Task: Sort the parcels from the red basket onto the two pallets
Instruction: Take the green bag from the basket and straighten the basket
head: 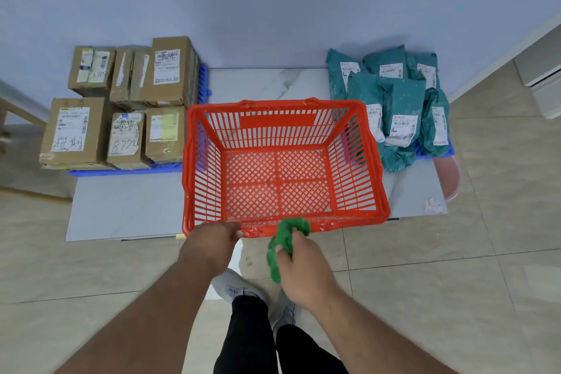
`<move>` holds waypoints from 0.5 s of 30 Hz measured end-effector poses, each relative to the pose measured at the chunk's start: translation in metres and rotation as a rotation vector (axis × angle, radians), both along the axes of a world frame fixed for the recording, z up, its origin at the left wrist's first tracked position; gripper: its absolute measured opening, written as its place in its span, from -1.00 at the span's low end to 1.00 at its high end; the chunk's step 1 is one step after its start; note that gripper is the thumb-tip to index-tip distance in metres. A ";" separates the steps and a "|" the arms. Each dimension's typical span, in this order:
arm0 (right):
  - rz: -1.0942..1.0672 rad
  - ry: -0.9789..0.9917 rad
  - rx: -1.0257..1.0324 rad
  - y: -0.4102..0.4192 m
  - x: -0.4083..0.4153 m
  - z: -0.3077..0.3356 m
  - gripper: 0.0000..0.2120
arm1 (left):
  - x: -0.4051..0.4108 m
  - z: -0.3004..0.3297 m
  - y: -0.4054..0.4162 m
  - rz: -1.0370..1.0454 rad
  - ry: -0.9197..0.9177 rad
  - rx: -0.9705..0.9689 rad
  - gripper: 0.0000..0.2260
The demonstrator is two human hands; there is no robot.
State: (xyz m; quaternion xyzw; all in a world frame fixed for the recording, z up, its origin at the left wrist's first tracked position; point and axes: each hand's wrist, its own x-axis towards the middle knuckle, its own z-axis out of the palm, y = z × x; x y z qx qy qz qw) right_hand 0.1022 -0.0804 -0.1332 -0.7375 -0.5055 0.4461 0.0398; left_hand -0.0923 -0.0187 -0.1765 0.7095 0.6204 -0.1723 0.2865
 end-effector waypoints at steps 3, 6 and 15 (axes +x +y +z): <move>-0.152 0.184 -0.007 0.004 0.004 0.015 -0.83 | -0.001 -0.003 -0.001 0.000 -0.019 -0.004 -0.65; -0.368 0.308 0.039 0.016 0.024 0.031 -0.89 | -0.003 -0.005 0.001 -0.009 -0.033 -0.008 -0.65; -0.062 -0.049 0.203 0.069 0.077 0.071 -0.86 | -0.010 -0.006 0.009 -0.037 -0.118 -0.060 -0.64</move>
